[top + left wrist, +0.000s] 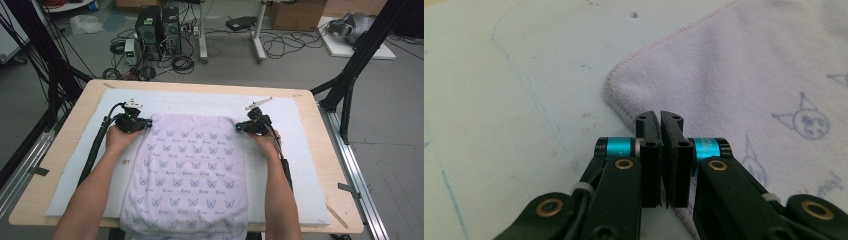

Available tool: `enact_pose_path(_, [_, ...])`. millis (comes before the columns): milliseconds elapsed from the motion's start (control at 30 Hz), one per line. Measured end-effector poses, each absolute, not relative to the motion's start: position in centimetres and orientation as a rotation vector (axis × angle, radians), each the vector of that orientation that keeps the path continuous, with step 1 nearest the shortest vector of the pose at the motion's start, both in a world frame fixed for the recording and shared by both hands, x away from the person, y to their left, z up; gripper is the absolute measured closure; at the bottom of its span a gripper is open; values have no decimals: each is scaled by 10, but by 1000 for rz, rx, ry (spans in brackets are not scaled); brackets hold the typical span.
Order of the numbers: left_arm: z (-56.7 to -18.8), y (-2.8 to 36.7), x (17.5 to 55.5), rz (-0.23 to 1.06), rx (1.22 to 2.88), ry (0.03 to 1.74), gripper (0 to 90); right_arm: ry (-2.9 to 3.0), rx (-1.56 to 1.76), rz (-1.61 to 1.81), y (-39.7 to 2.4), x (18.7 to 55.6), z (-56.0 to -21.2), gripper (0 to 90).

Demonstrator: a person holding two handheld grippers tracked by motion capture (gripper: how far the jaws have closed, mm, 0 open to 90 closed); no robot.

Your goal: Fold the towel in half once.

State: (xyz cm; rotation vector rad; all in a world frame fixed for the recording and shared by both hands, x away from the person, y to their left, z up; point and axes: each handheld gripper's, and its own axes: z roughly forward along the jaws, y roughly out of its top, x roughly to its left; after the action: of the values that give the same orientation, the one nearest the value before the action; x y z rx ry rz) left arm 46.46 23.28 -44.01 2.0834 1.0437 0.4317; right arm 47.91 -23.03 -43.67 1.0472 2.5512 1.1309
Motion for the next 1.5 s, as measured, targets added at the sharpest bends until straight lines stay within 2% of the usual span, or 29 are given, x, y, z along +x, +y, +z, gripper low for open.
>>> enact_pose_path(333, [-405,247,449,451,2000,934,872,2471,968,1253,-249,466,-400,865])
enact_pose_path(633, [-373,259,407,472,1937,821,871,2483,819,1340,-243,430,-368,864])
enact_pose_path(833, [-384,270,361,476,1923,772,870,2497,741,1382,-247,384,-362,864])
enact_pose_path(1067, [-411,275,305,416,1968,715,863,2564,696,1409,-252,323,-385,857])
enact_pose_path(1133, [-417,276,296,398,1993,718,803,2583,695,1418,-253,310,-394,829])
enact_pose_path(1300, [-418,278,303,343,2038,754,550,2584,713,1371,-256,310,-399,649])
enact_pose_path(1367, [-417,274,308,331,2034,754,529,2577,714,1384,-255,316,-397,601])
enact_pose_path(1500, [-420,262,320,314,2047,743,494,2606,720,1369,-248,328,-402,571])
